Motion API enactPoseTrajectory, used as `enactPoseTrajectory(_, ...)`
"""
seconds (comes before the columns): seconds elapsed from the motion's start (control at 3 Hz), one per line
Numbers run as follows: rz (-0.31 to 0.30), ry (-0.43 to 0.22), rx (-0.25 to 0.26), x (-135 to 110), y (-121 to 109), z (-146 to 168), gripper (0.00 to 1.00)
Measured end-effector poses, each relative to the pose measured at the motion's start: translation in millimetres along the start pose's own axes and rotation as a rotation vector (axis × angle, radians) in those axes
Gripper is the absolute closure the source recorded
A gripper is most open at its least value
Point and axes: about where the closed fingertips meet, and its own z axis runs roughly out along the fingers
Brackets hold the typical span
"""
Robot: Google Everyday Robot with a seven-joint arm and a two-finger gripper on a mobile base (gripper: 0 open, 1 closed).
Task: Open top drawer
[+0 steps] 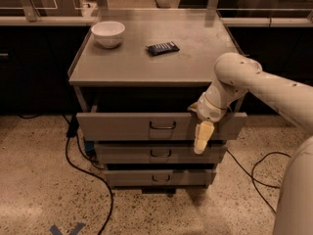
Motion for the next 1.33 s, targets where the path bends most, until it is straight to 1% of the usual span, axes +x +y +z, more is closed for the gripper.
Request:
enactPoseTrajectory(0.33,-0.001,-0.004,-0.009,0.8,2.8,3.1,0.00)
enactPoseTrajectory(0.67,-0.014,0.009,-0.031,-0.4,25.1,4.1,0.00)
enactPoseTrajectory(1.0,-0.014,0.029,-0.059,-5.3,69.4,-7.9,0.00)
enactPoseTrajectory(1.33,-0.001,0.053,-0.074,-12.2,110.4,-27.6,0.00)
